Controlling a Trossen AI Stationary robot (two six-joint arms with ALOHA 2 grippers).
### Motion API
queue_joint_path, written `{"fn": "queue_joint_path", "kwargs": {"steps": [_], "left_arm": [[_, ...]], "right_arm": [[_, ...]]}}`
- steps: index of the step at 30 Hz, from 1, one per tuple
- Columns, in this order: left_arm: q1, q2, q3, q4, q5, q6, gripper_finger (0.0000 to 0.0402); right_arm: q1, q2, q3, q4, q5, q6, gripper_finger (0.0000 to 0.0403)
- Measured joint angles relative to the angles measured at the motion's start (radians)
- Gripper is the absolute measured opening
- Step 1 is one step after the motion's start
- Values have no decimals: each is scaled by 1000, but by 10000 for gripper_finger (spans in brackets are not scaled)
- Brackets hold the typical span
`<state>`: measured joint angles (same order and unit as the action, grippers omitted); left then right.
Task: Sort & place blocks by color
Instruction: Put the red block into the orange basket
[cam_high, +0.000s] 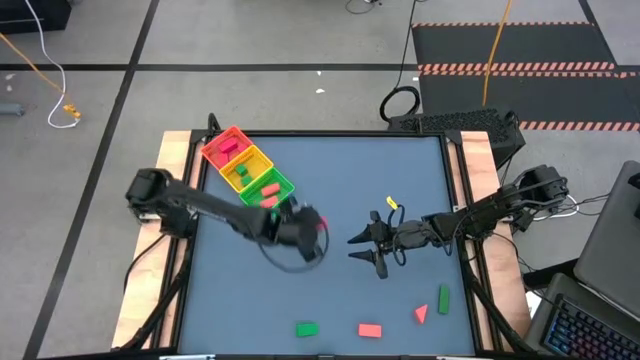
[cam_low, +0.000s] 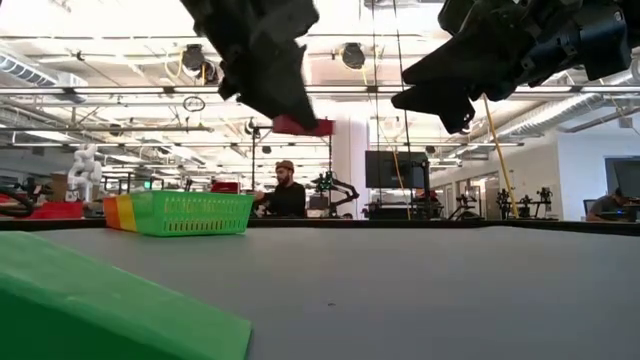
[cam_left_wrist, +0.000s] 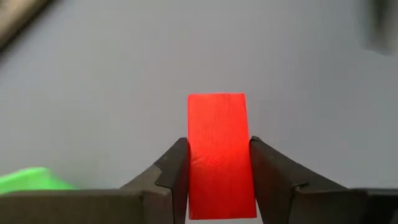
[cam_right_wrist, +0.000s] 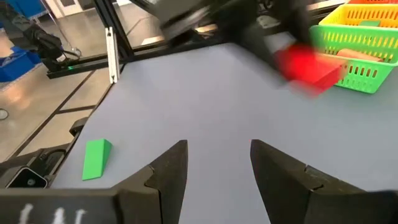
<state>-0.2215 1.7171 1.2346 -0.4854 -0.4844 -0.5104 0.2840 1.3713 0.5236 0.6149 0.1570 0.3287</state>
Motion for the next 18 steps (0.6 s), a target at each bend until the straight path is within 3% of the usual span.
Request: {"fn": "queue_joint_path", "kwargs": {"steps": [13,18], "left_arm": [[444,-62,-1,-499,-7,106,129],[568,-79,0,-546,-6,177,129]], "right_arm": [[15,0,0,-7,0,26,171],[32,0,0,-14,0,26,171]]}}
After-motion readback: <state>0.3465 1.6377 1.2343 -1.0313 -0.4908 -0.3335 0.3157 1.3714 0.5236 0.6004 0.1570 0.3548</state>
